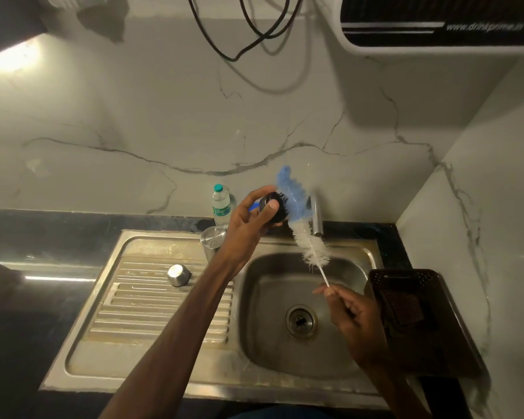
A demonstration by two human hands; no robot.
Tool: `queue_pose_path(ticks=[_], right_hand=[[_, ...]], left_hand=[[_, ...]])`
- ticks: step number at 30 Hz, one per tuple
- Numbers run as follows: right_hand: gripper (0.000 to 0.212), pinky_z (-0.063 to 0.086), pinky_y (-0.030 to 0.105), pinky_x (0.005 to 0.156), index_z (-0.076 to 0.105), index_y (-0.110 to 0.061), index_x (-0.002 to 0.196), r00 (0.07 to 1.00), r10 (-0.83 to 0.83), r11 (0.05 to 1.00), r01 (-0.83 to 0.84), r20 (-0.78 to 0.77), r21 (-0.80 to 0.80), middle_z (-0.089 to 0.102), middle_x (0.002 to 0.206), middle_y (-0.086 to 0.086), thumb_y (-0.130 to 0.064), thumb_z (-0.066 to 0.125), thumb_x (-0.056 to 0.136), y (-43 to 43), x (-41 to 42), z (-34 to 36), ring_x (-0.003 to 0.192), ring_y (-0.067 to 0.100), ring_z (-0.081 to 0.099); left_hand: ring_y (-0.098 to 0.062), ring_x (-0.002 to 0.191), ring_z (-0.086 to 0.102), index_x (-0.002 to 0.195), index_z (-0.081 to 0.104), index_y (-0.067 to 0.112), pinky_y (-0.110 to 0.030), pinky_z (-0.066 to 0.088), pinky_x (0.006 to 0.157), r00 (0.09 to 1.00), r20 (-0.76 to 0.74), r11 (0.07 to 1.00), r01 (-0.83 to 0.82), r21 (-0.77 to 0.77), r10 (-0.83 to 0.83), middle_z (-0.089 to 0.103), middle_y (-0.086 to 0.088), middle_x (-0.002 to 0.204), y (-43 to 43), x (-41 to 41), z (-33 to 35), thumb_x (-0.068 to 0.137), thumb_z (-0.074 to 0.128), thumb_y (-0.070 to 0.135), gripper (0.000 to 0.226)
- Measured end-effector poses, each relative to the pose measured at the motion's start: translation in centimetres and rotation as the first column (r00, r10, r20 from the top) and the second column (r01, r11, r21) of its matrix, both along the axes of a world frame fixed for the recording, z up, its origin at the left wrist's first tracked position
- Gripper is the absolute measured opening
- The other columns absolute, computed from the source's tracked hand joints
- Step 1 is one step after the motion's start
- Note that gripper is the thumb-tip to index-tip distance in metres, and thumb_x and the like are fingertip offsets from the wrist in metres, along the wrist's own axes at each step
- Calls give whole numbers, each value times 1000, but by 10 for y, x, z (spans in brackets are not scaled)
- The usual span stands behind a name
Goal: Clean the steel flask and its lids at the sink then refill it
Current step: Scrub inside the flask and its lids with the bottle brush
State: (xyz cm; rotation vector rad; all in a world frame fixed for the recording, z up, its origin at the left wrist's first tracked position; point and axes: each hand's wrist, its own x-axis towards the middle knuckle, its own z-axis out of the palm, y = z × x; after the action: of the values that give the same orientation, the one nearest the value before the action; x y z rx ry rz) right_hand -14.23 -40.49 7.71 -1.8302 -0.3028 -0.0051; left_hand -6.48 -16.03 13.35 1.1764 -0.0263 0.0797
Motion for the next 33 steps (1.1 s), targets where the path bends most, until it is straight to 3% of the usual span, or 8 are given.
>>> queue_pose_path(ticks=[2, 5, 9, 13, 18, 23, 28, 33], right_hand=[[22, 29, 19, 44, 76, -12, 105, 1000, -6, 1000, 6, 3, 27, 51, 50, -19, -12, 54, 103, 4, 5, 5, 42, 0, 35], [21, 29, 14, 44, 75, -8, 105, 1000, -11, 1000, 11, 24, 18, 52, 50, -17, -8, 54, 104, 9, 16, 17, 40, 1, 36], [22, 31, 12, 46, 74, -5, 105, 999, 35, 999, -35, 7, -9, 55, 52, -20, -4, 53, 104, 2, 10, 10, 42, 1, 40], [22, 32, 16, 47, 75, -9, 102, 999, 45, 999, -45, -18, 9, 56, 56, -24, -5, 54, 104, -5, 2, 1, 45, 1, 40], [21, 31, 16, 45, 74, -9, 104, 1000, 17, 998, -16, -11, 63, 49, 51, -20, -11, 53, 104, 3, 17, 15, 43, 1, 35], [21, 36, 10, 51, 74, -5, 103, 999, 41, 999, -41, -16, 18, 59, 60, -27, -2, 54, 103, -6, 6, 5, 47, -2, 47], [22, 30, 19, 45, 75, -9, 102, 1000, 25, 998, -25, -6, 57, 51, 51, -18, -13, 54, 102, -1, 8, 11, 44, 1, 36], [22, 32, 14, 47, 74, -8, 103, 999, 39, 999, -38, -18, 39, 56, 56, -24, -9, 53, 106, -1, 13, 10, 44, 1, 38]], left_hand=[[-35, 120, 67, 137, 57, 4, -45, 56, 103, 1000, 4, 995, 18, 98, -19, 71, -13, 128, -2, -2, -2, 100, 65, 20, 41], [-39, 119, 67, 139, 57, 2, -50, 52, 107, 997, 23, 986, 67, 155, -71, 72, -14, 126, -8, -5, -3, 99, 63, 19, 44], [-34, 124, 65, 135, 62, 12, -44, 54, 106, 995, 77, 984, 48, 174, -62, 69, -14, 132, 5, -2, 5, 97, 71, 15, 40], [-33, 125, 65, 137, 62, 6, -43, 53, 106, 997, 60, 973, 29, 230, -44, 68, -15, 132, 13, -1, 5, 93, 73, 13, 46], [-35, 117, 69, 131, 67, 5, -51, 53, 106, 981, 34, 915, 167, 369, -192, 73, -15, 121, -3, -10, 1, 90, 77, 13, 42], [-32, 116, 70, 130, 63, 7, -43, 56, 104, 999, 18, 992, 28, 120, -30, 74, -8, 120, 0, -5, 7, 89, 73, 19, 44], [-35, 115, 70, 130, 61, 4, -45, 55, 104, 993, -36, 976, 114, 188, -109, 73, -13, 123, -4, -5, 2, 92, 71, 18, 42], [-36, 118, 68, 134, 59, 2, -40, 58, 99, 995, 19, 993, 98, 72, -100, 70, -17, 127, 2, -1, 7, 95, 63, 11, 40]])
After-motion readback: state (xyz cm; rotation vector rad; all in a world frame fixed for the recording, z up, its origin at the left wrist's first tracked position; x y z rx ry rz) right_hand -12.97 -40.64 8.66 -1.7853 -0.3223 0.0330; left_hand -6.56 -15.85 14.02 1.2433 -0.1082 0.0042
